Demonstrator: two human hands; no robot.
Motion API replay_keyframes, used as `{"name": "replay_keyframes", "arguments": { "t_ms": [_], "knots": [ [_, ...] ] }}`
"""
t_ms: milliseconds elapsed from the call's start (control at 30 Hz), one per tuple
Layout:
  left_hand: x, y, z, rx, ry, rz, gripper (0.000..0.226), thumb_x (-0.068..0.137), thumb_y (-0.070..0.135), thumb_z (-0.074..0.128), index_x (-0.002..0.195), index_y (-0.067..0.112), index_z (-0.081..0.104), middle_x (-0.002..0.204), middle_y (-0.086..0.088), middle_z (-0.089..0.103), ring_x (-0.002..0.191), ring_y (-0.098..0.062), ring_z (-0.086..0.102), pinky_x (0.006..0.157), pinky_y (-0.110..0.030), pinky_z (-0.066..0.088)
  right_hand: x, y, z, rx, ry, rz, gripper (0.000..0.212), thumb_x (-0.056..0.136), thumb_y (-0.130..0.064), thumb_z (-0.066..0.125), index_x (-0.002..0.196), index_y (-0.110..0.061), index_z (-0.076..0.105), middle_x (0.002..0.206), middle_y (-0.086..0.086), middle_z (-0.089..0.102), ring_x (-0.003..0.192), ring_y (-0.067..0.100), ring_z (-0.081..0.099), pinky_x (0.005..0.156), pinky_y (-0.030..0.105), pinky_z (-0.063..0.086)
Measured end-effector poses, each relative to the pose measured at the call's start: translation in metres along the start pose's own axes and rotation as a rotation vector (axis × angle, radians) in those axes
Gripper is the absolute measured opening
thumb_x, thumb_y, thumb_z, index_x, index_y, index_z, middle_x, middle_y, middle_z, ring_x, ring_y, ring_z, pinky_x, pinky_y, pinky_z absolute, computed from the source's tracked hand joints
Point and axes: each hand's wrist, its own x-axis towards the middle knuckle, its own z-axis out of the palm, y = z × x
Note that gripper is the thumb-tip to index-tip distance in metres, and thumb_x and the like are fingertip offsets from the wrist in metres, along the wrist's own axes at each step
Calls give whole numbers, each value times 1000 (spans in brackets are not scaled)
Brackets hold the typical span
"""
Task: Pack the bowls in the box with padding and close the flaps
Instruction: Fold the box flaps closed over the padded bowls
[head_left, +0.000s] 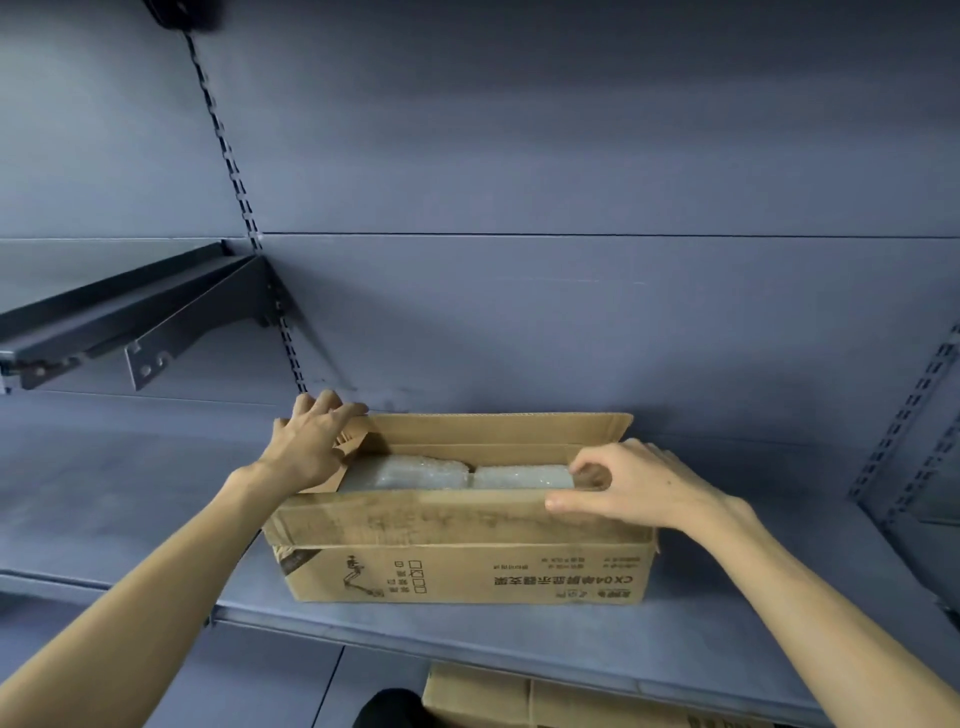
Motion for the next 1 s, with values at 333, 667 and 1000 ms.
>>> {"name": "replay_keyframes", "arguments": {
  "t_ms": [333, 667, 1000],
  "knots": [
    [17, 9, 2, 128, 49, -53, 39, 88, 23, 69, 124, 30, 54, 118, 0, 49, 117, -28, 40, 88, -41, 40, 12, 3, 22, -96, 245, -97, 102, 74, -92, 44, 159, -41, 18, 159, -7, 28, 146, 20, 27, 116, 54, 28],
    [11, 6, -5, -136, -197, -127, 50, 69, 81, 53, 89, 37, 67, 97, 10, 56, 105, -20, 55, 89, -42, 50, 26, 3, 46, -211, 252, -207, 77, 99, -62, 41, 163, -29, 16, 170, -2, 13, 158, 17, -1, 125, 56, -4],
    [-41, 21, 56, -198, 87, -32, 59, 101, 56, 23, 123, 10, 53, 142, -15, 54, 141, -33, 41, 118, -44, 32, 44, 6, 76, -189, 117, -81, 58, 107, -55, 15, 161, -35, 22, 170, -1, 18, 156, 19, 14, 125, 45, 4]
  ]
}}
